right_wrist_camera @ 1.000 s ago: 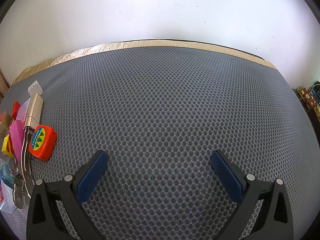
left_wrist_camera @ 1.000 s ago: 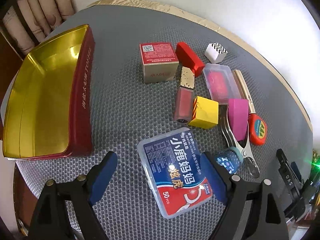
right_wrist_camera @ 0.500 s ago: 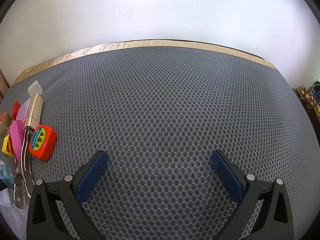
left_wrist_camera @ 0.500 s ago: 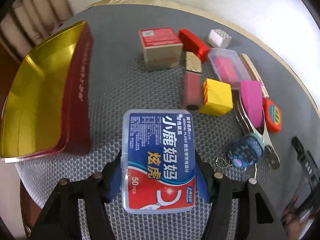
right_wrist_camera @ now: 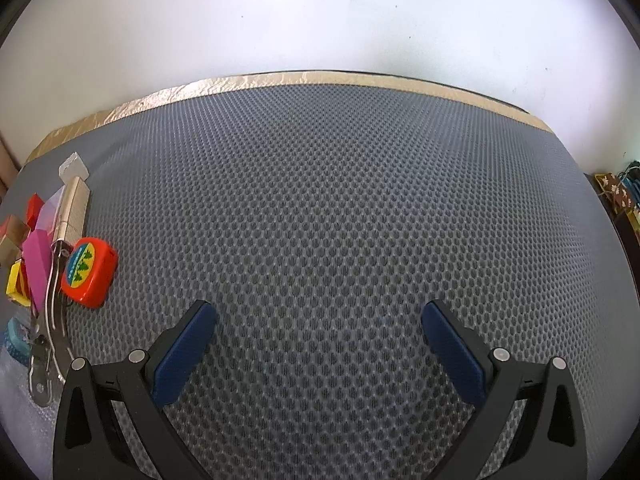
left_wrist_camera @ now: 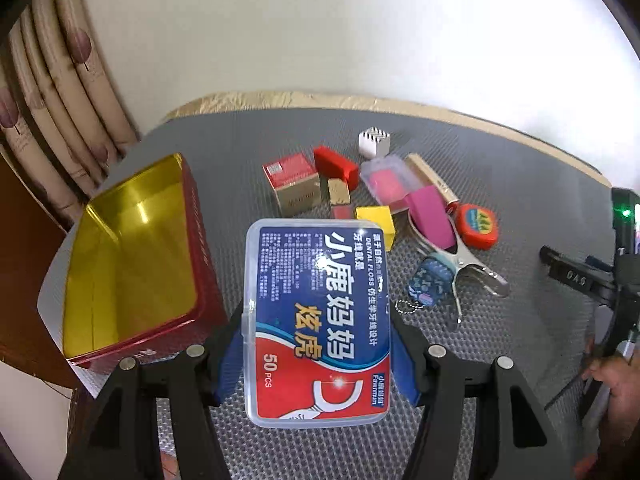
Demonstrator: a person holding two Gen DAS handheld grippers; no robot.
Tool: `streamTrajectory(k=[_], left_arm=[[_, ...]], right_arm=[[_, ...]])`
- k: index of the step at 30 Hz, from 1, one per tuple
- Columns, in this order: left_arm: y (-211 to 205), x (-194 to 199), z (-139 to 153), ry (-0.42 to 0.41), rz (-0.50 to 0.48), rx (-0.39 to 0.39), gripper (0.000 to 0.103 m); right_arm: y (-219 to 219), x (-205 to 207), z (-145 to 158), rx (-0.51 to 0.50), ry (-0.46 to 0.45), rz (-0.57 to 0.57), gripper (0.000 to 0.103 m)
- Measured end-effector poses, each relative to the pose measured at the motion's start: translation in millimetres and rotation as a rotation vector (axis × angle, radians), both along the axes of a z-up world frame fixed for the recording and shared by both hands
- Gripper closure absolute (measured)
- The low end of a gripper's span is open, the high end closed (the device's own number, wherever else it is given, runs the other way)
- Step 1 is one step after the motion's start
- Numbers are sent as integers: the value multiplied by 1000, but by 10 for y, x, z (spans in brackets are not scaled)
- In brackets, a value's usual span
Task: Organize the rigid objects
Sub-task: 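Grasp the blue-and-white dental floss box with the left tool, carry to tin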
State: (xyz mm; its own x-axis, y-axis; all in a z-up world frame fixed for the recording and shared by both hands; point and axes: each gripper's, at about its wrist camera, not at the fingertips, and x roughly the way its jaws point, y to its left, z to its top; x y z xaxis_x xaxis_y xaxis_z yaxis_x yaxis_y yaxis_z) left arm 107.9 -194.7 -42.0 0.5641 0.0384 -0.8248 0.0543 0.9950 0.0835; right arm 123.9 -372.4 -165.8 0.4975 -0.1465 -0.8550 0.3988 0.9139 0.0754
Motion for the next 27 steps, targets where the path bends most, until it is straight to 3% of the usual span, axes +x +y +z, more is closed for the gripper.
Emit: streamTrajectory(k=[7,12,16,21,27], left_arm=[[99,-123,130,-38,-16,2,40],[150,-124,121,-37,-12,-1,40],[186,-135,131,-38,-8,-6,40],[259,-135,160,-45,1,-11,40],[637,-64,392,-78,70,-42,40]], right_arm=[[39,-185,37,46,-10,5,0],[117,-405,218,125,-98,28,1],[347,-488,499,99,-164,126,9],[610,-438,732,77,-196,224,10],[786,-280,738,20,-161,288,12]])
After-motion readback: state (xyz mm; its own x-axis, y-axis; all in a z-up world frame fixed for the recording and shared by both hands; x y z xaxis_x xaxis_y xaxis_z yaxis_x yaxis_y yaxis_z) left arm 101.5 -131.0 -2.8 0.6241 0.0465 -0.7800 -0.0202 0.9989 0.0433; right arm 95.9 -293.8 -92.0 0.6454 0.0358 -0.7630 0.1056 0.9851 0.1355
